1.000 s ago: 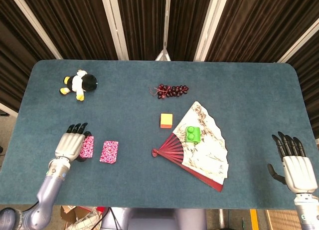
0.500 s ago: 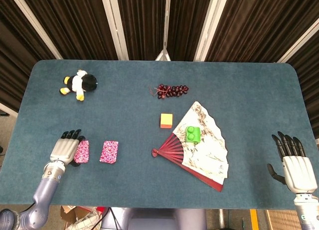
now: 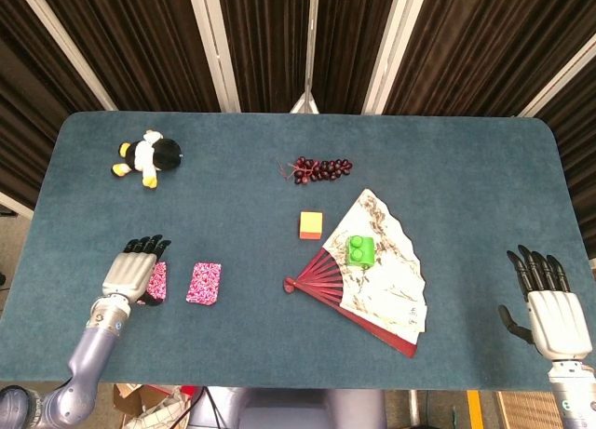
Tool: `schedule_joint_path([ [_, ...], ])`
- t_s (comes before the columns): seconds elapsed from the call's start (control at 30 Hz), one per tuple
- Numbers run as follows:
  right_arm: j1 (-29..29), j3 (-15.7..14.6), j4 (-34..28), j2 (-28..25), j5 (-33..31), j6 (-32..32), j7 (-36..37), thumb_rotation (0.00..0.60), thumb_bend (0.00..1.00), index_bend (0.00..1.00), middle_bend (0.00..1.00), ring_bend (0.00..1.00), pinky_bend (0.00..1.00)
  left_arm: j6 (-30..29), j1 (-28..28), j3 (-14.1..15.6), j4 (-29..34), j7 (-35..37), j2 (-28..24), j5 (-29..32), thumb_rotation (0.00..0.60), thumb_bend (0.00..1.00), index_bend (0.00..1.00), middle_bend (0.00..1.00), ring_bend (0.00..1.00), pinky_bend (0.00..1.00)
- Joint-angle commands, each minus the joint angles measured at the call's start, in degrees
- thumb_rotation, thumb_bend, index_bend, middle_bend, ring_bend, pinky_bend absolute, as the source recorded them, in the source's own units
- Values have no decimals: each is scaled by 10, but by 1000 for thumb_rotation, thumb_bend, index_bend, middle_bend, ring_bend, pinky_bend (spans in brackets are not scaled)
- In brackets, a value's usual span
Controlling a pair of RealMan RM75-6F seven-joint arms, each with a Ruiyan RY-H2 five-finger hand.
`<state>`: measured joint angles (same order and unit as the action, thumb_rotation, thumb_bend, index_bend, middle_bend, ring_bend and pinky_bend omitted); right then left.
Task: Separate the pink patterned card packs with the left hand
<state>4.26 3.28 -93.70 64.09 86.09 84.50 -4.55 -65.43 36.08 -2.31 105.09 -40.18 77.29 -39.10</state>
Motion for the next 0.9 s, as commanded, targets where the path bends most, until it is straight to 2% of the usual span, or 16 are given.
schedule_joint_path([
  [0.03,-1,0,0,-1,-2,0,4,600,367,0,0,0,51,2,28,-7,14,-41,32,22,600,168,100,0,0,0],
  [0.27,-1,0,1,-3,-2,0,7,600,366,0,0,0,51,-22,57,-18,0,-90,83,72,600,168,117,0,0,0],
  [0.67,-1,0,1,-3,-1,0,10,600,366,0,0,0,51,-31,77,-27,-26,-106,116,105,600,168,187,0,0,0],
  [0.77,-1,0,1,-3,0,1,10,600,367,0,0,0,51,-30,81,-25,-33,-110,122,110,600,177,224,0,0,0],
  [0.9,-1,1,0,-3,-1,1,10,600,366,0,0,0,51,-31,83,-24,-39,-110,129,113,600,258,356,0,0,0],
])
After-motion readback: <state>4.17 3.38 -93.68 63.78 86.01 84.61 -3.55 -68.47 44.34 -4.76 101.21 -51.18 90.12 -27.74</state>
